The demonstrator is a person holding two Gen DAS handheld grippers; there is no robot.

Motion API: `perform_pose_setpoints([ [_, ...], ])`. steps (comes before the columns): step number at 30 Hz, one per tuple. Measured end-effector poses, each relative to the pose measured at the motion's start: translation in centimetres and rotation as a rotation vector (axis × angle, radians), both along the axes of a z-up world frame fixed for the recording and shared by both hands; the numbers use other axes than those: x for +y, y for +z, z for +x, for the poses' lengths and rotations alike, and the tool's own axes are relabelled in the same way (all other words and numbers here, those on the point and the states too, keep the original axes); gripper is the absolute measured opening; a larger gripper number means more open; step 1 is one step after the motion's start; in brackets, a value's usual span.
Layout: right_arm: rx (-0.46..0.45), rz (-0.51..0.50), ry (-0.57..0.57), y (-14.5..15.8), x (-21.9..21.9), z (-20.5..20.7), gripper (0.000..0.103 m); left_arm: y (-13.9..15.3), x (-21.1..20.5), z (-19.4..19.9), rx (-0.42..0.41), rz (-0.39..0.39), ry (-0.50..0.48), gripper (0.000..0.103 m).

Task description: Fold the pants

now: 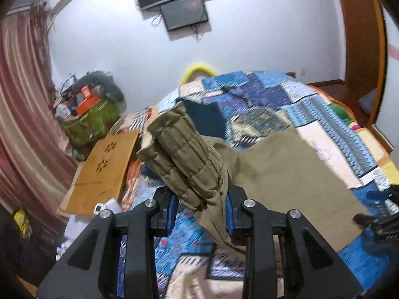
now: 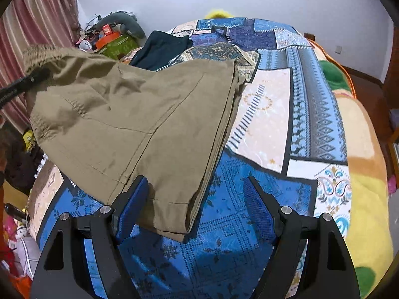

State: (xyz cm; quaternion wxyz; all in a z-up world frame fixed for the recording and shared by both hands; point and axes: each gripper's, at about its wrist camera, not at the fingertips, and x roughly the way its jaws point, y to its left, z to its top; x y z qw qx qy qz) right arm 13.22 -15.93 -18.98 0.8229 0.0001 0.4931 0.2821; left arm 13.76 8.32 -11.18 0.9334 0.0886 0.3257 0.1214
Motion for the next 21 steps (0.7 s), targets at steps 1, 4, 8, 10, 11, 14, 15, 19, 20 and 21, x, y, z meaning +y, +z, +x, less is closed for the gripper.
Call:
perform_pose_setpoints([
  [1,0.003,0.006,-0.003,0.0,-0.1,0.0,0.076,0.4,-0.8,0.2,-0.005,-0.009,-0.021,0.03],
  [4,0.002,0.007,-0.001,0.0,-0.2,0.0,0.076,1.3,-2.7,0.5,-0.008,-0.051,-0.096,0.028],
  [8,-0.005,0.007,0.0,0.0,-0.1,-0.2,0.076,1.7,-4.5,1.9,0.026,-0.149,-0.193,0.027],
  [10,-0.004,0.012,-0.001,0.0,-0.2,-0.2,0.076,1.6,-5.2,2.6,0.052,-0.198,-0.23,0.026],
  [11,-0.004,0.014,-0.002,0.0,-0.2,-0.2,0.076,1.4,-5.6,2.9,0.069,-0.224,-0.251,0.026],
  [14,-0.006,0.018,-0.001,0.0,-0.2,-0.2,0.075,0.7,-6.6,3.7,0.123,-0.29,-0.3,0.026],
  [15,-0.007,0.018,0.0,0.0,-0.2,-0.2,0.076,0.5,-7.0,4.0,0.137,-0.307,-0.31,0.026],
  [19,-0.008,0.021,0.001,0.0,-0.2,-0.3,0.076,-1.0,-7.9,4.0,0.214,-0.356,-0.359,0.026],
  [20,-0.008,0.022,0.002,0.0,-0.3,-0.3,0.075,-1.3,-8.2,3.9,0.229,-0.354,-0.369,0.026],
  [21,-0.008,0.023,0.002,0.0,-0.2,-0.2,0.076,-1.6,-8.4,3.9,0.243,-0.35,-0.381,0.026],
])
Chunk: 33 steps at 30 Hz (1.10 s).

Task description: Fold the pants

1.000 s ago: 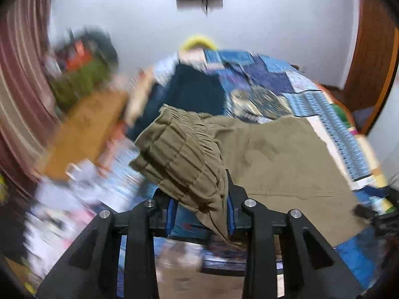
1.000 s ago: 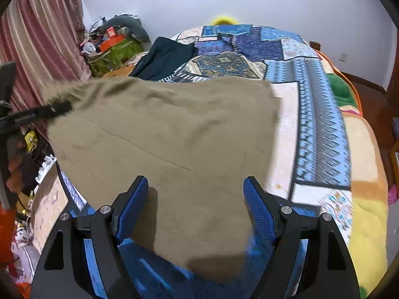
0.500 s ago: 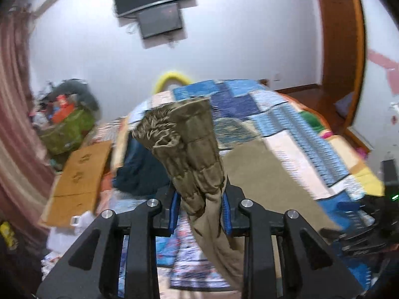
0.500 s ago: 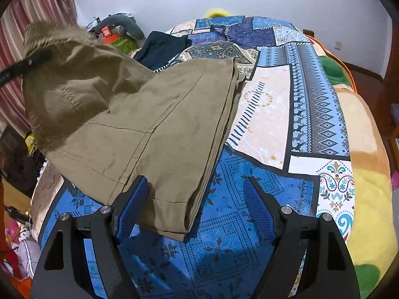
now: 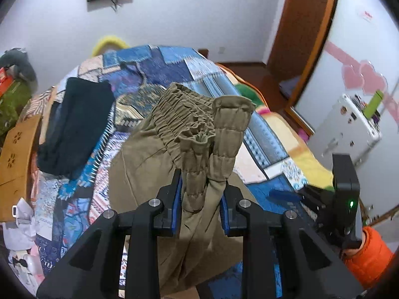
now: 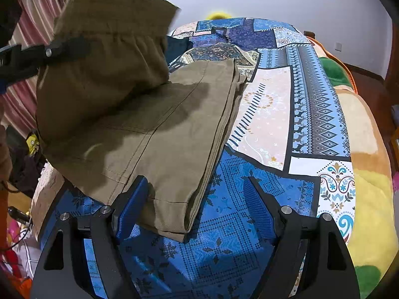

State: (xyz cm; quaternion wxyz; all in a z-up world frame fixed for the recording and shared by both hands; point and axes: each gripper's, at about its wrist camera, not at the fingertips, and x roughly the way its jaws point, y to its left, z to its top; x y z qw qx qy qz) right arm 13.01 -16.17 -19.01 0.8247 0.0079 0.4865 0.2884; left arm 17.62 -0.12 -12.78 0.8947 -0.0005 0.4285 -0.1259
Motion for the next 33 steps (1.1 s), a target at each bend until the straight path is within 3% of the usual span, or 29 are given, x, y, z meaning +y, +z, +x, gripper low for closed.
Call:
perform_pose_setpoints([
  [3,0.001,0.002,-0.001,0.0,0.0,0.0,0.075,-0.6,-0.5,-0.5,0.017,0.015,-0.04,0.03],
  [8,0.004,0.008,-0.004,-0.1,0.1,0.0,0.075,-0.4,-0.5,-1.5,0.018,0.017,-0.081,0.052],
  [11,0.004,0.006,-0.005,-0.2,0.0,0.0,0.075,0.7,0.2,-1.8,-0.032,0.043,-0.057,0.061],
  [13,0.006,0.008,-0.007,-0.2,0.0,0.0,0.075,1.5,1.1,-1.4,-0.074,0.059,-0.027,0.076],
  [19,0.013,0.012,-0.01,-0.1,0.0,-0.1,0.076,2.1,3.3,2.9,-0.123,0.145,0.033,0.09],
  [25,0.018,0.011,-0.012,0.0,0.0,0.0,0.076,-0.8,5.2,10.4,-0.014,0.183,0.07,0.09],
  [29,0.027,0.017,-0.017,-0.1,-0.2,0.1,0.076,-5.0,5.5,15.2,0.064,0.312,0.135,0.091],
  [33,0.035,0.025,-0.025,-0.2,-0.4,0.1,0.076,-9.8,5.9,18.8,0.188,0.345,0.136,0.091],
])
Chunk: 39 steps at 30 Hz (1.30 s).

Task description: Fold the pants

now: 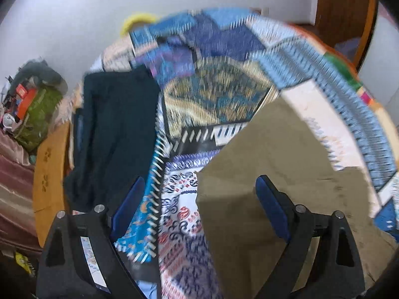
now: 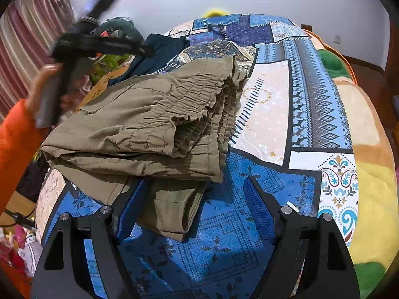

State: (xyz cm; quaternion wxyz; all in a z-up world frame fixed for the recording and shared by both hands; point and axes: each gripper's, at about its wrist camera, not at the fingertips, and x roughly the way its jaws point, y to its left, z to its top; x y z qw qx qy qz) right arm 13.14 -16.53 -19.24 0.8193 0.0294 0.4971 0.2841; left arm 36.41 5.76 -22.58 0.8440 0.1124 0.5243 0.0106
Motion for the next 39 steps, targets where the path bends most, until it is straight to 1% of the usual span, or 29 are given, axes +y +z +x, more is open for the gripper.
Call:
perform_pose_setpoints([
  [2,0.0,-0.004,-0.002,0.0,-0.2,0.1,0.076,-2.2,0.2,1.1,0.074,0.013,0.0,0.091],
  [3,0.0,-0.007,-0.003,0.1,-0.3,0.1,0.076,-3.4,0.4,1.7,0.113,0.034,-0.002,0.094],
  [4,0.002,-0.011,-0.005,0.1,-0.4,0.2,0.076,-4.3,0.5,1.8,0.134,0.057,-0.008,0.102],
  [5,0.005,-0.015,-0.006,0.1,-0.5,0.4,0.076,-4.8,0.6,1.8,0.135,0.073,-0.014,0.103],
  [6,0.005,-0.02,-0.009,0.1,-0.7,0.5,0.076,-4.9,0.7,1.7,0.131,0.068,-0.027,0.103],
  [8,-0.005,-0.044,-0.033,0.3,-1.5,0.8,0.076,-4.8,1.4,1.1,0.137,0.036,-0.028,0.103],
  [10,-0.018,-0.062,-0.065,0.7,-2.7,1.1,0.076,-4.6,2.2,0.1,0.148,0.013,-0.007,0.103],
  [14,-0.042,-0.077,-0.131,1.7,-5.2,1.6,0.076,-3.5,2.8,-2.6,0.126,0.022,-0.007,0.103],
  [19,-0.099,-0.076,-0.174,3.9,-7.1,1.1,0.076,-1.4,3.1,-7.9,0.107,0.024,-0.01,0.103],
  [21,-0.125,-0.069,-0.173,4.7,-7.1,0.8,0.076,-0.7,2.8,-9.9,0.092,0.015,-0.032,0.103],
  [24,-0.15,-0.056,-0.153,5.3,-6.0,0.7,0.076,0.2,2.0,-13.6,0.047,-0.015,-0.034,0.103],
  [27,-0.157,-0.025,-0.118,4.8,-4.7,0.8,0.076,0.9,1.6,-15.7,0.003,-0.047,-0.024,0.103],
  [29,-0.16,-0.02,-0.102,4.2,-3.7,1.1,0.075,1.0,1.4,-16.0,-0.02,-0.052,-0.02,0.103],
  [30,-0.155,-0.021,-0.094,3.7,-3.1,1.3,0.074,1.2,1.4,-16.3,-0.037,-0.046,-0.016,0.103],
  [31,-0.152,-0.016,-0.085,3.3,-2.8,1.6,0.065,1.3,1.6,-16.3,-0.047,-0.047,-0.01,0.103],
  [32,-0.143,-0.011,-0.076,2.7,-2.3,2.0,0.059,1.4,1.9,-16.6,-0.063,-0.055,0.006,0.102],
  [33,-0.128,-0.012,-0.073,2.3,-2.2,2.2,0.049,1.4,2.3,-16.7,-0.071,-0.067,0.023,0.096],
  [34,-0.102,-0.016,-0.069,1.6,-2.0,2.6,0.042,1.3,2.9,-16.8,-0.069,-0.082,0.047,0.089],
  [36,-0.07,-0.02,-0.056,0.5,-1.8,2.9,0.039,1.0,3.7,-17.1,-0.061,-0.101,0.084,0.086],
  [37,-0.064,-0.034,-0.053,0.1,-1.7,2.8,0.035,0.9,4.3,-17.4,-0.064,-0.104,0.105,0.086],
  [39,-0.054,-0.043,-0.044,-0.4,-1.7,2.4,0.033,0.7,5.2,-17.7,-0.072,-0.082,0.158,0.086],
])
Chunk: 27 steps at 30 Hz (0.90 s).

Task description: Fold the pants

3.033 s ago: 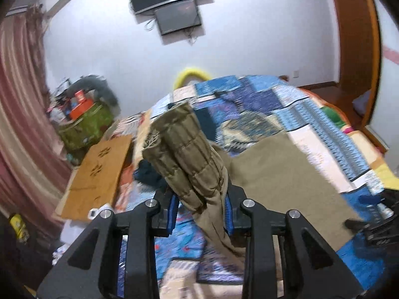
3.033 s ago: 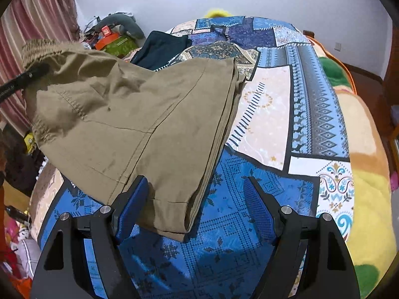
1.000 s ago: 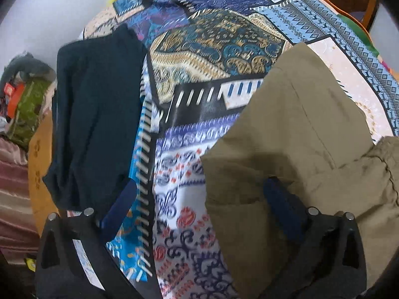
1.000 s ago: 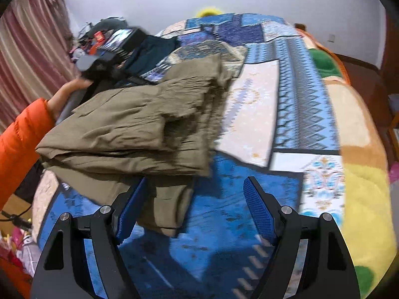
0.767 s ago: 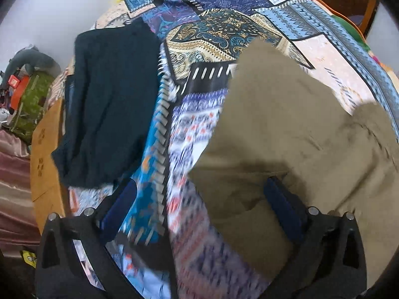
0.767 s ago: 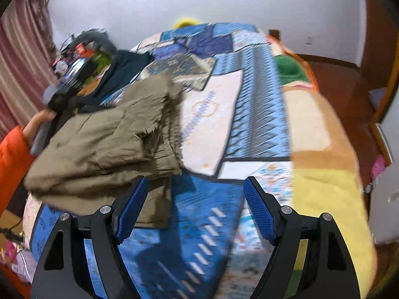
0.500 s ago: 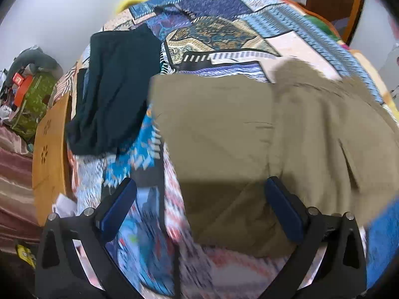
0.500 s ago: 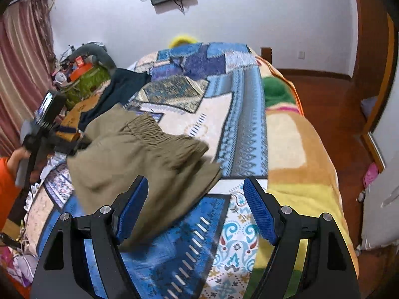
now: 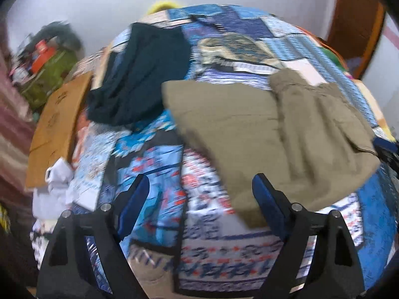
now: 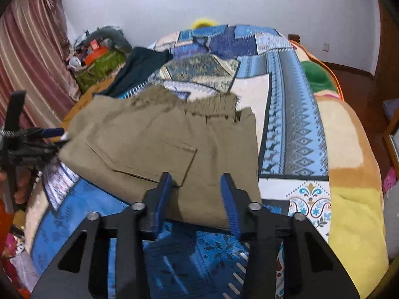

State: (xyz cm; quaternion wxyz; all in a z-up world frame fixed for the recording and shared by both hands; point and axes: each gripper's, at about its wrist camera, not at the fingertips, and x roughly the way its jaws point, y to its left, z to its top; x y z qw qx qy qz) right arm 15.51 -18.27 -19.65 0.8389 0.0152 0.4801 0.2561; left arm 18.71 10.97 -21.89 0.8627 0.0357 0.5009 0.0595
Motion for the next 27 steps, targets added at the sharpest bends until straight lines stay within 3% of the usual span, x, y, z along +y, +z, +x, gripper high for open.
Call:
perform_pose_setpoints([
  [4,-0.002,-0.023,0.007,0.1,-0.5,-1.0,0.032,-0.2,1.4,-0.8,-0.001,-0.04,0.033,0.086],
  [9,-0.001,-0.055,0.034,1.3,-0.7,-0.7,0.034,1.5,1.1,-0.6,-0.031,0.022,0.012,0.085],
  [13,-0.025,-0.037,0.02,2.9,-1.0,0.3,0.047,4.3,0.7,0.6,-0.087,-0.059,-0.032,0.085],
  [18,-0.071,-0.017,0.035,4.4,0.0,2.5,0.051,6.5,-2.0,3.7,-0.126,-0.119,-0.127,0.085],
  [22,-0.072,0.004,0.068,4.3,1.7,4.8,0.052,6.0,-4.3,6.5,-0.098,-0.177,-0.204,0.085],
  [27,-0.023,0.004,0.105,2.3,3.7,7.3,0.052,3.3,-7.3,10.2,-0.023,-0.173,-0.272,0.085],
])
